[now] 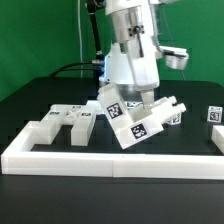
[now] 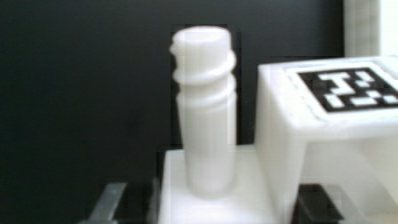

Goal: Assemble chair

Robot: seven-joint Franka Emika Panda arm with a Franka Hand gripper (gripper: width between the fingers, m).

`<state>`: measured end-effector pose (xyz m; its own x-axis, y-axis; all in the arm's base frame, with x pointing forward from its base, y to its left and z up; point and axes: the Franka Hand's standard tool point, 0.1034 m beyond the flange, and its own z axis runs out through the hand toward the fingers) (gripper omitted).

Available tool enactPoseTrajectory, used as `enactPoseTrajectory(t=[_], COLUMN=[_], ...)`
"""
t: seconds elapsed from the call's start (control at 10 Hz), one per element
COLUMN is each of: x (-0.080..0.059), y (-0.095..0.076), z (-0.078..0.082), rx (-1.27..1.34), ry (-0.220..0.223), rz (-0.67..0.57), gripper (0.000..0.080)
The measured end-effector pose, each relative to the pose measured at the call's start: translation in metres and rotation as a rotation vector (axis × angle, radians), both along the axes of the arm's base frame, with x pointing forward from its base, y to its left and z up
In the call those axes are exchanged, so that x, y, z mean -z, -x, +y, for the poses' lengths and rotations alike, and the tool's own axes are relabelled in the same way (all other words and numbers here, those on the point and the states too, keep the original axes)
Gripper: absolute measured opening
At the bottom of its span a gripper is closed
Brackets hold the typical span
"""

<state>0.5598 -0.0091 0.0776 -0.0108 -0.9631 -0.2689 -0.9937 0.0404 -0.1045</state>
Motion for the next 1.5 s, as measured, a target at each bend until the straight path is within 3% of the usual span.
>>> enactPoseTrajectory(t=[0.1, 0.3, 0.5, 0.8, 1.0, 1.4, 1.5], x=[0.001, -0.001, -0.008, -0.005, -0.006, -0.006, -0.005], y=[-0.001, -0.003, -0.009, -0.007, -0.005, -0.004, 0.000], z=[0.000, 0.025, 0.041, 0.031, 0.028, 0.040, 0.032], rx=[0.029, 0.025, 0.038, 0.032, 0.015, 0.071, 0.039], ry=[0.013, 0.026, 0.033, 0.031, -0.008, -0.163, -0.200], rz=[0.001, -0.019, -0.042, -0.038, -0.054, -0.083, -0.079], gripper=[0.0330, 0.0330, 0.0330, 0.0330, 0.0330, 0.0330, 0.0330])
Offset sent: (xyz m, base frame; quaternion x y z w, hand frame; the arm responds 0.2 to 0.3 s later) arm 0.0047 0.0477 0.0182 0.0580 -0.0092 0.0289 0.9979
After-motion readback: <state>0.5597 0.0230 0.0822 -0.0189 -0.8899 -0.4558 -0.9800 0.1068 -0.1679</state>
